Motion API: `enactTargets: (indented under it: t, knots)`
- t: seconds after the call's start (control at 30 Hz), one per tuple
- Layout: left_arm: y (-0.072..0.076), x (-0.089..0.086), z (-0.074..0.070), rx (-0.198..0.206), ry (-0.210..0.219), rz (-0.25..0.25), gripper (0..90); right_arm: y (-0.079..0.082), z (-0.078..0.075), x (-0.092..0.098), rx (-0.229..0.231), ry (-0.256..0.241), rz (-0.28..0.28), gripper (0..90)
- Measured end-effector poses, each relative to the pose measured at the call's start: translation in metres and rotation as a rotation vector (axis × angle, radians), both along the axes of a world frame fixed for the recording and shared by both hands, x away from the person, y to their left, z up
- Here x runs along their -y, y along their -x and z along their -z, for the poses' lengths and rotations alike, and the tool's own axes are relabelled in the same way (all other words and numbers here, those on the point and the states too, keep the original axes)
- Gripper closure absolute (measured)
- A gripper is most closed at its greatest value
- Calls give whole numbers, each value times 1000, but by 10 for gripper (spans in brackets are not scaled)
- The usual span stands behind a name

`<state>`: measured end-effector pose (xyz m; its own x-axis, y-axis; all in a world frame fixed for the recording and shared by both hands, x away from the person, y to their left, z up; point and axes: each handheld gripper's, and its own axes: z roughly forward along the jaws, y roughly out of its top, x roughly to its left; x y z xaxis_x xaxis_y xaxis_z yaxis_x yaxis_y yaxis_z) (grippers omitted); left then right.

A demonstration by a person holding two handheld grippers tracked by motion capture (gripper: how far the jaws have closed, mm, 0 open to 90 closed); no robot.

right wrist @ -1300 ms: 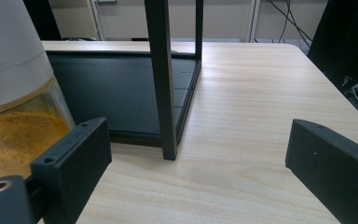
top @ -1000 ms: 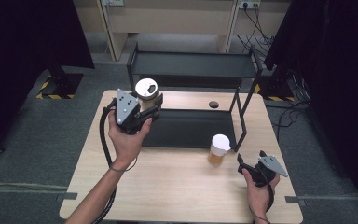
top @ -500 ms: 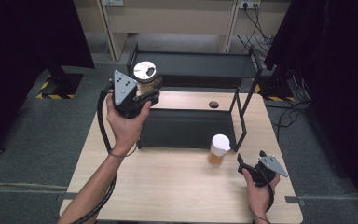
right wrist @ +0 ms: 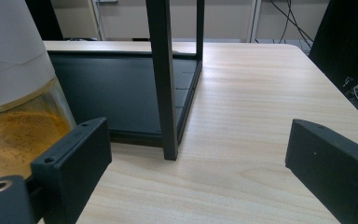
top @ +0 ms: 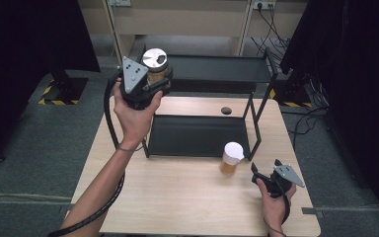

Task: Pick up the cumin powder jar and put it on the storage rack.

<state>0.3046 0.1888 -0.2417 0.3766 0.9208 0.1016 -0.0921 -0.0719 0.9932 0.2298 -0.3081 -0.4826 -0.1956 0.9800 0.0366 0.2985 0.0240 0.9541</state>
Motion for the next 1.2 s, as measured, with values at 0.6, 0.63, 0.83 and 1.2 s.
enactTargets:
  t: [0.6,0.63,0.83,1.2]
  knots:
    - [-23,9,-17,-5,-5,-51,313,0,0,1,-2,-1,-5,71]
    - [-25,11,-18,-5,-15,-57,313,0,0,1,-1,0,-4,71]
    - [-36,17,-24,-21,-24,-72,313,0,0,0,-1,4,-6,72]
    - [-54,26,-30,-56,-42,-109,313,0,0,1,-1,0,-7,72]
